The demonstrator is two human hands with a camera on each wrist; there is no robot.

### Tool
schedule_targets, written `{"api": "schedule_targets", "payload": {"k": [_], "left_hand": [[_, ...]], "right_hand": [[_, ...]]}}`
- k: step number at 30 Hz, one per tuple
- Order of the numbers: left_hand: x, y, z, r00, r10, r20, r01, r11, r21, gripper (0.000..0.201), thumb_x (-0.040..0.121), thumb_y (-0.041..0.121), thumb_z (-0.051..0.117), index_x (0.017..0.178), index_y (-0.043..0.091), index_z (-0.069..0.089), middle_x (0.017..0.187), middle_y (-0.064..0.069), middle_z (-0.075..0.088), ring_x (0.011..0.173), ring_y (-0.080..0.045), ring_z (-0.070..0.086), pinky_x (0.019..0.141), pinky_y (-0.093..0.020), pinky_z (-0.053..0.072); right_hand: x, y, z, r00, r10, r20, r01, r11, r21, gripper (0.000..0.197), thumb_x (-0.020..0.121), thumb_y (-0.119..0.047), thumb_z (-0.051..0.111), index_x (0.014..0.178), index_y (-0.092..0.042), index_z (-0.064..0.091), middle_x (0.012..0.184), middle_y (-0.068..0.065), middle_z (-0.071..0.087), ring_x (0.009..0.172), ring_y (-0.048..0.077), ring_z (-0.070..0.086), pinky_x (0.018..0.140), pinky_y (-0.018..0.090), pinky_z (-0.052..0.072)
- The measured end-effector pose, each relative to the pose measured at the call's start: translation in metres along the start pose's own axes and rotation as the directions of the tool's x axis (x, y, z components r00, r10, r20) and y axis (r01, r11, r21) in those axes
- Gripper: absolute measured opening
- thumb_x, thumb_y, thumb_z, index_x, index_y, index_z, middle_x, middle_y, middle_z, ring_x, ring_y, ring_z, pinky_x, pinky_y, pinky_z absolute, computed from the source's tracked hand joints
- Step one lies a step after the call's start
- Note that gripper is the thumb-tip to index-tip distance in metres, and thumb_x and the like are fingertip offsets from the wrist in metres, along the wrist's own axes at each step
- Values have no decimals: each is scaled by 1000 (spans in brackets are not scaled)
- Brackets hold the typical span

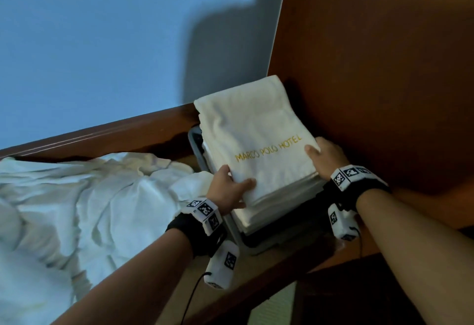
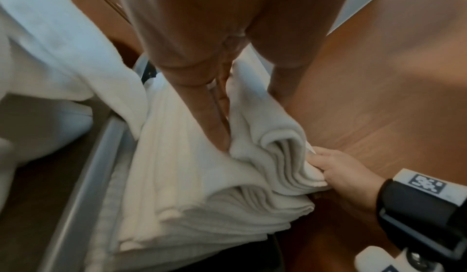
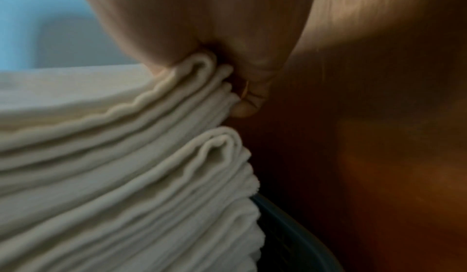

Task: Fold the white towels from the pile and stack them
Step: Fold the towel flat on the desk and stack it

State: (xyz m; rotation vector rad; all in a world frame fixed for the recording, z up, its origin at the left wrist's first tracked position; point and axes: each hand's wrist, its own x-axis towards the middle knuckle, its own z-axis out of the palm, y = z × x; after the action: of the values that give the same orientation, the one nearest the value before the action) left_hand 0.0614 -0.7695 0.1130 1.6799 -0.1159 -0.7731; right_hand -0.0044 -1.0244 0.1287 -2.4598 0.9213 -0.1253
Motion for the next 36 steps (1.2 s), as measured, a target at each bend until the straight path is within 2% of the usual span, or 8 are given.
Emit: {"api": "schedule_targets", "payload": {"k": [5,9,12,14,17,20,25,36], "left_hand": [[-8,-5,1,998,-50,33,49,999,23,50,82,12,80,123,5,52,108,-17,70,79,-35,71,60,-49,62],[3,-2,-9,983,137,-125,-97,954,284,86,61,64,81,126,15,52,118,-10,67,100,-29,68,81,-50,59],[20,21,-27,879,433,-197,-213,729,651,89,83,64,65,148,13,35,143,-12,41,132,-34,42,111,-46,38],[31,43,-35,817,573,-64,-271,480,835,83,90,66,52,152,16,30,153,-12,33,141,-35,30,115,-48,28],[65,63,-40,859,475,191,-267,96,959,81,91,75,34,157,30,19,167,-6,7,154,-30,1,123,-52,8],[101,77,-51,921,311,236,-225,-71,972,87,86,84,24,157,40,2,167,1,-13,153,-32,-11,123,-54,2],[146,77,-58,954,156,257,-254,-40,966,99,75,92,22,156,44,-11,166,3,-20,153,-33,-11,124,-51,4],[142,86,-62,952,67,299,-302,28,953,89,86,80,40,157,43,2,167,7,-14,154,-27,-6,123,-55,6]], "right_hand": [[-8,20,-4,997,-24,67,24,1000,-11,32,100,-31,53,112,-2,57,113,22,63,99,35,60,81,37,45],[-15,21,-3,996,-69,-56,54,971,-233,46,92,-35,61,131,-12,53,133,15,50,112,39,51,91,44,45],[-30,-7,1,923,-331,-196,246,899,-363,46,84,-38,54,123,-12,59,127,11,53,105,39,52,84,47,46],[-41,-27,10,913,-393,-109,326,863,-385,60,82,-56,38,122,-17,59,126,8,55,108,36,53,86,46,44],[-48,-44,23,971,-217,97,237,896,-376,90,70,-87,17,144,-38,33,149,1,37,135,29,34,107,56,27],[-41,-47,34,965,-84,250,164,934,-318,107,55,-103,10,149,-52,4,164,2,6,149,32,4,114,66,0],[-28,-35,60,941,-39,335,158,928,-337,103,59,-102,16,147,-56,-9,164,2,-19,148,34,-20,111,67,-14],[-24,-33,62,939,18,343,133,902,-412,104,55,-103,13,146,-59,-8,164,-2,-19,150,32,-16,114,66,-8]]}}
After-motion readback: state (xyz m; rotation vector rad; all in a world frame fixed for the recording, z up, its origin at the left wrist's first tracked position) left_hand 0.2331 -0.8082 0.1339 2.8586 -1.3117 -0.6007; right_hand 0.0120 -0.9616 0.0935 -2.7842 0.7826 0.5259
